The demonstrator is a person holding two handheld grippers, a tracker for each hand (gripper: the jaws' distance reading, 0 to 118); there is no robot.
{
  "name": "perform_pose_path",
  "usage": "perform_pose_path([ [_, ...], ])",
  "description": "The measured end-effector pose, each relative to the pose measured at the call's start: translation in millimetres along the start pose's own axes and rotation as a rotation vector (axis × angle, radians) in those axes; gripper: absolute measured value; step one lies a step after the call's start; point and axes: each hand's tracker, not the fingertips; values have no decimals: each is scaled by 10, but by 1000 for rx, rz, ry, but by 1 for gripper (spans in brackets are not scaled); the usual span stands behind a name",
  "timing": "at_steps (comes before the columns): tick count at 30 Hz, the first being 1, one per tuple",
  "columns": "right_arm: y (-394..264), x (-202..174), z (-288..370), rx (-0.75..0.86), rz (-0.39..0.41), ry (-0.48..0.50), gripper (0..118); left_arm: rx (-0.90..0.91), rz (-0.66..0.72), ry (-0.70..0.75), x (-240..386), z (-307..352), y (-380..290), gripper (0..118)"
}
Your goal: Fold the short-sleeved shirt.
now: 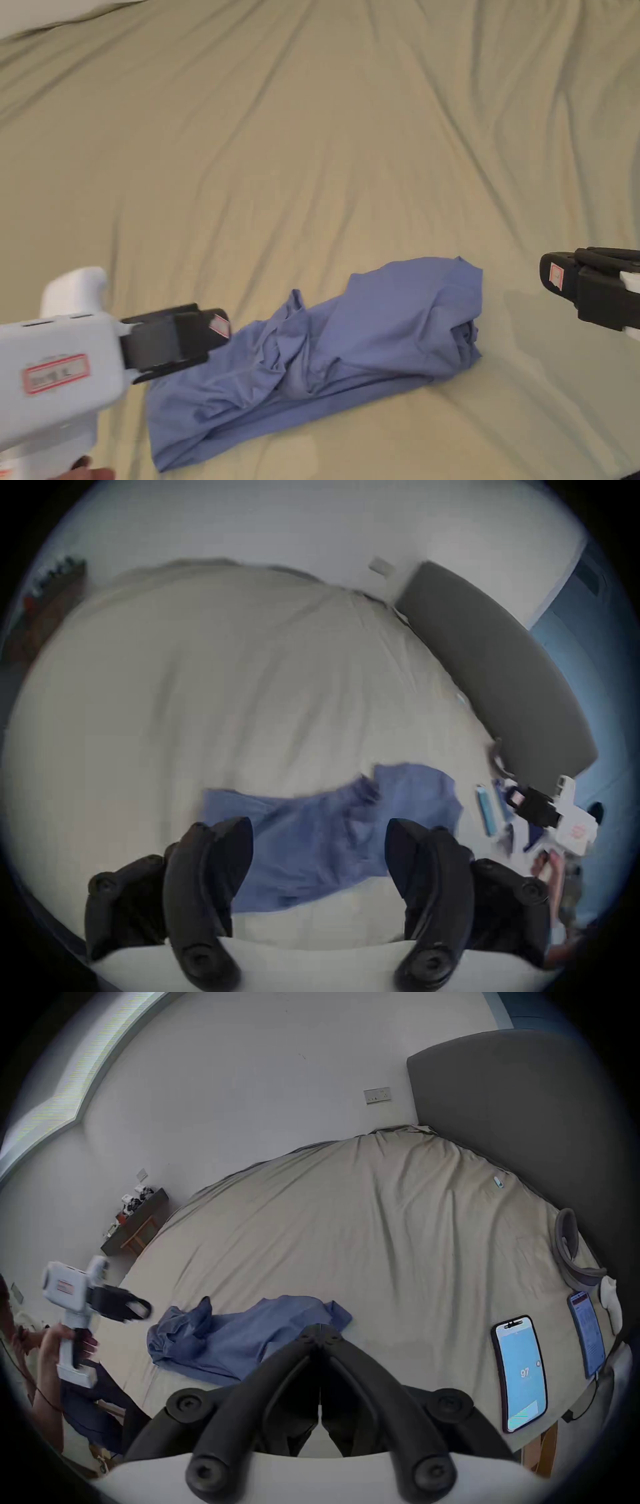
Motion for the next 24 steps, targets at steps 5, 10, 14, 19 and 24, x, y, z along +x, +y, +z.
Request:
perform_pose_path([
  [5, 22, -105, -37, 1, 18, 24, 2, -27, -150, 321, 27, -411, -16, 0],
  [10, 33, -141, -39, -11, 45, 2, 2, -235, -256, 215, 461, -1289, -325, 0],
  [14, 36, -120, -53, -21, 50, -12, 2, -248, -431, 305, 1004, -1601, -501, 0],
  [19, 62, -144, -61, -18, 46, -4, 2, -213, -444, 263, 1348, -1527, -502, 0],
  [24, 139, -222, 10, 3, 64, 8, 2, -183, -334, 13, 1361, -1165, -348, 0],
])
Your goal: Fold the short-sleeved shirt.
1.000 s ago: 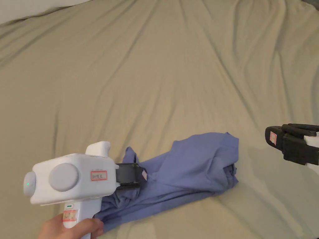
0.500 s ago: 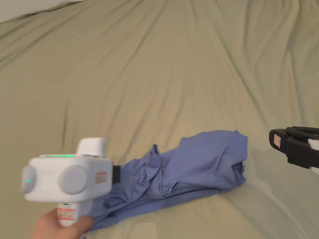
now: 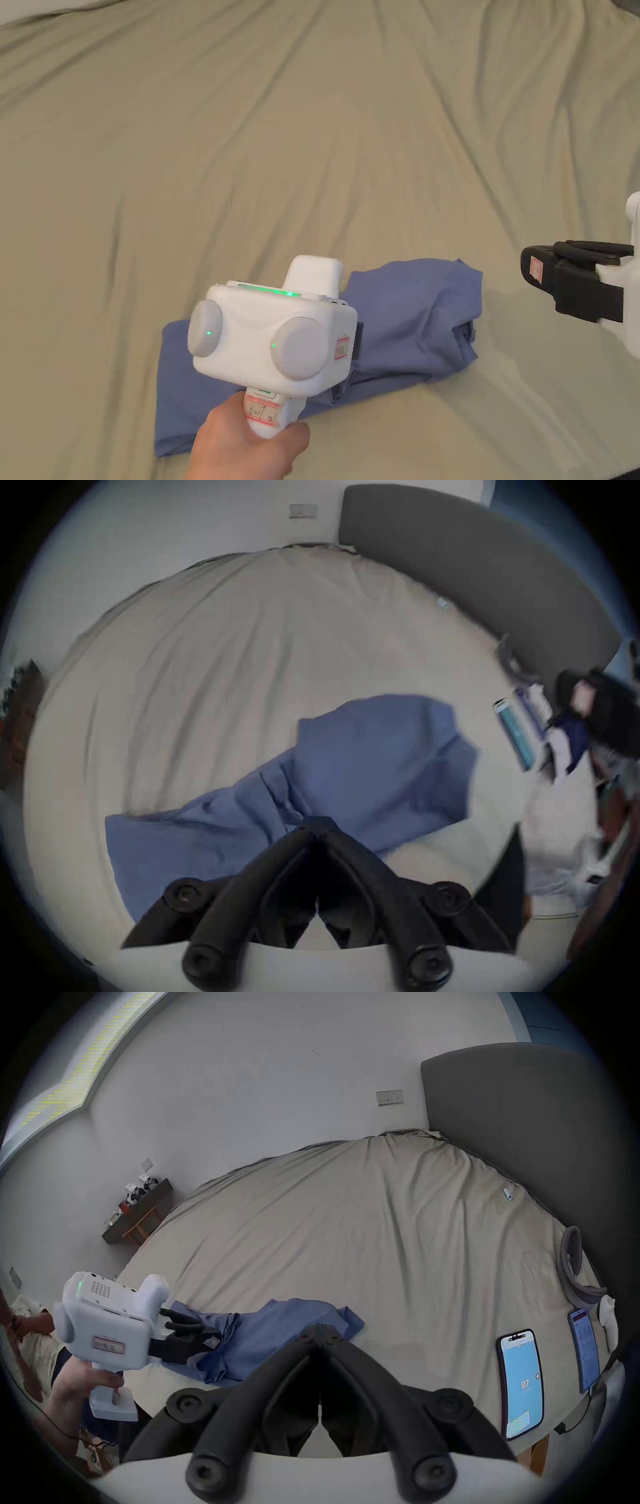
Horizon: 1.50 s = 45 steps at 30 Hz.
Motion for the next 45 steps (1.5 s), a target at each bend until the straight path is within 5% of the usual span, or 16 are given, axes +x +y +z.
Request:
perform_pose_path([
  [9, 41, -196, 74, 8, 27, 31, 2, 207, 306, -200, -1201, 1128, -418, 0],
  [10, 31, -220, 59, 3, 27, 39, 2, 222, 362, -269, -1437, 1156, -532, 15],
  [12, 8, -277, 27, -10, 30, 54, 2, 214, 518, -423, -1853, 1158, -775, 89],
  [13, -6, -303, 8, -18, 30, 65, 2, 205, 583, -472, -2048, 1081, -921, 91],
  [18, -108, -434, -143, -69, 23, 95, 2, 185, 781, -436, -2636, 649, -1297, 91],
  [24, -189, -543, -298, -128, 23, 107, 2, 7, 698, -461, -2490, -105, -1265, 91],
  [27, -203, -581, -344, -141, 21, 122, 2, 174, 703, -579, -2322, -155, -1238, 92],
  [28, -201, -591, -362, -146, 24, 123, 2, 148, 687, -564, -2259, -194, -1225, 84],
  [30, -188, -590, -386, -152, 31, 123, 2, 127, 627, -517, -2134, -287, -1207, 21],
  [34, -125, -555, -327, -136, 42, 116, 2, 144, 709, -515, -2235, -121, -1297, 21],
  [39, -50, -472, -227, -97, 41, 106, 2, 176, 642, -363, -2437, 332, -1312, 21],
  [45, -40, -295, -132, -56, 5, 109, 2, 95, 665, 50, -2517, 1009, -1196, 21],
])
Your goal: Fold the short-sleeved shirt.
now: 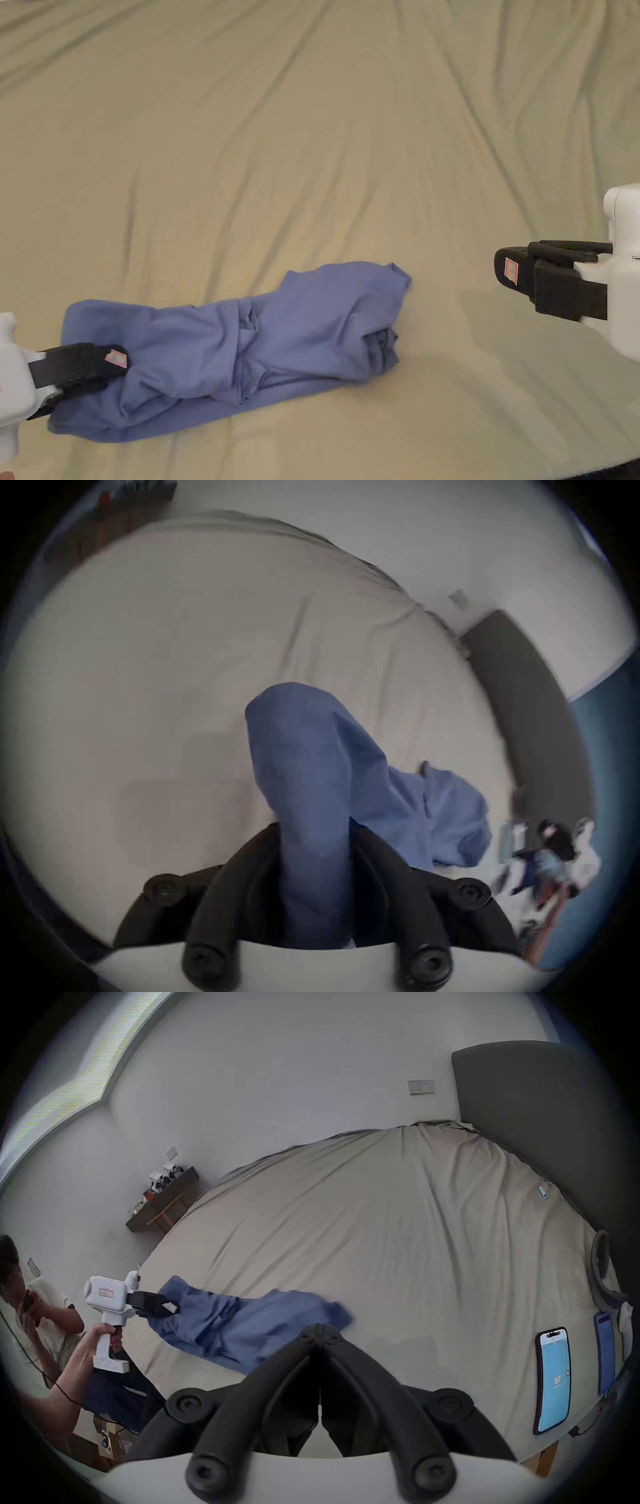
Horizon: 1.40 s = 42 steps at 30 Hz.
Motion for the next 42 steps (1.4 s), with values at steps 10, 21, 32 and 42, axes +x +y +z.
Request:
perform_pose_path([
  [10, -117, 349, 197, 59, -84, 16, 2, -98, -541, 175, 1974, -533, -183, 21],
  [21, -299, 641, 392, 52, -147, -39, 2, -123, -258, -279, 2058, -411, -102, 92],
  [32, -250, 543, 331, 31, -120, -45, 2, -163, -520, 11, 2468, -1155, -497, 1],
  [42, -200, 552, 332, 12, -106, -83, 2, -138, -741, 60, 3115, -1335, -705, 1],
])
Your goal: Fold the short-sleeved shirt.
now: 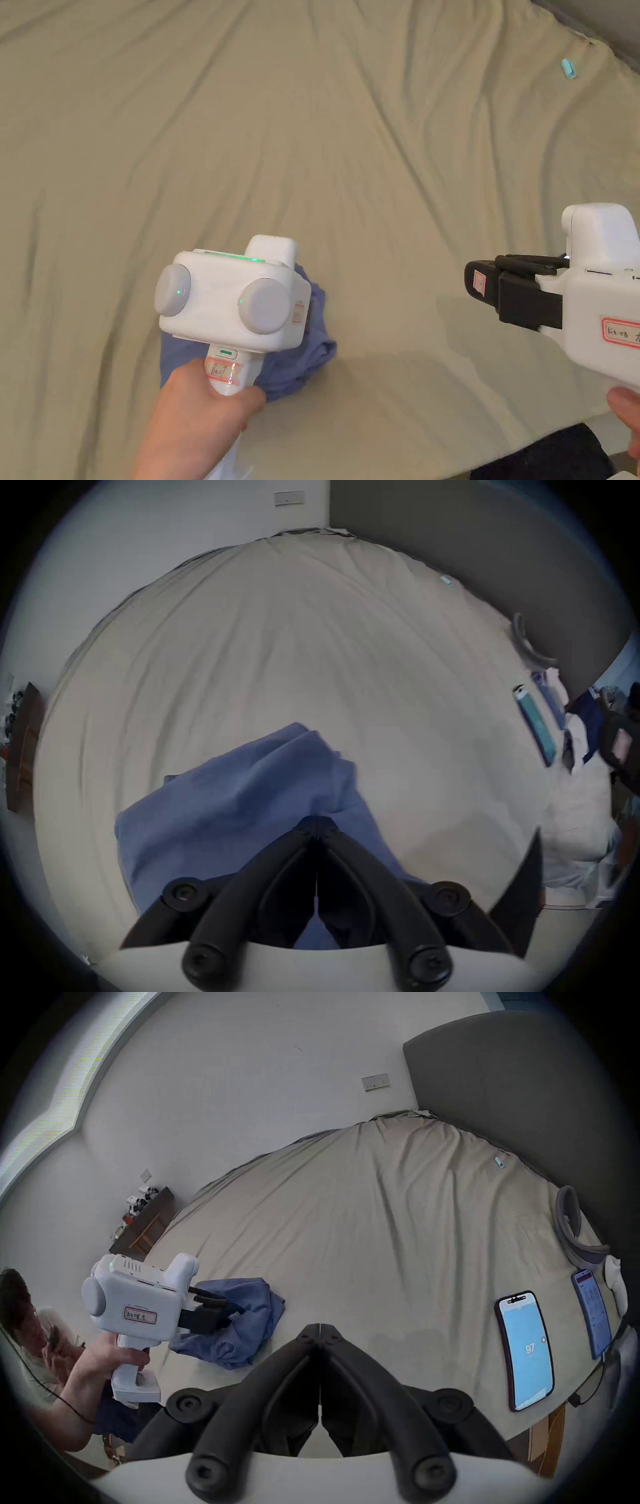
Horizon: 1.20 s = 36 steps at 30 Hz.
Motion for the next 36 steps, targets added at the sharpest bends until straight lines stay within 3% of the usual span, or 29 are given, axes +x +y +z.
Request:
perform_pose_path([
  [4, 95, -86, 59, 26, 15, -2, 2, 101, 76, -198, -94, 455, -11, 0],
  [8, 226, -254, 114, 45, 69, -8, 2, 228, 53, -43, -390, 1154, -164, 0],
  [14, 418, -742, -19, 48, 187, 42, 2, 309, 281, 159, -1293, 1877, -855, 0],
  [22, 205, -1485, -1249, -169, 332, 170, 2, 192, 473, 147, -1850, 1654, -1549, 0],
  [26, -120, -1476, -1937, -323, 363, 74, 2, 169, 489, 97, -1874, 1497, -1593, 0],
  [30, -175, -1365, -2010, -319, 339, 91, 2, 183, 561, -71, -1972, 1273, -1534, 0],
  [31, -129, -1347, -1978, -333, 306, 109, 2, 211, 626, -193, -2038, 1173, -1522, 3],
  [32, -106, -1323, -1981, -342, 297, 122, 2, 227, 692, -327, -2120, 1063, -1521, 18],
  [33, -96, -1302, -1985, -343, 300, 129, 2, 241, 762, -472, -2214, 878, -1522, 69],
  [34, -99, -1291, -1995, -346, 305, 132, 2, 246, 798, -604, -2249, 679, -1502, 91],
  [36, -89, -1269, -1985, -350, 307, 146, 2, 203, 798, -644, -2274, 379, -1462, 91],
])
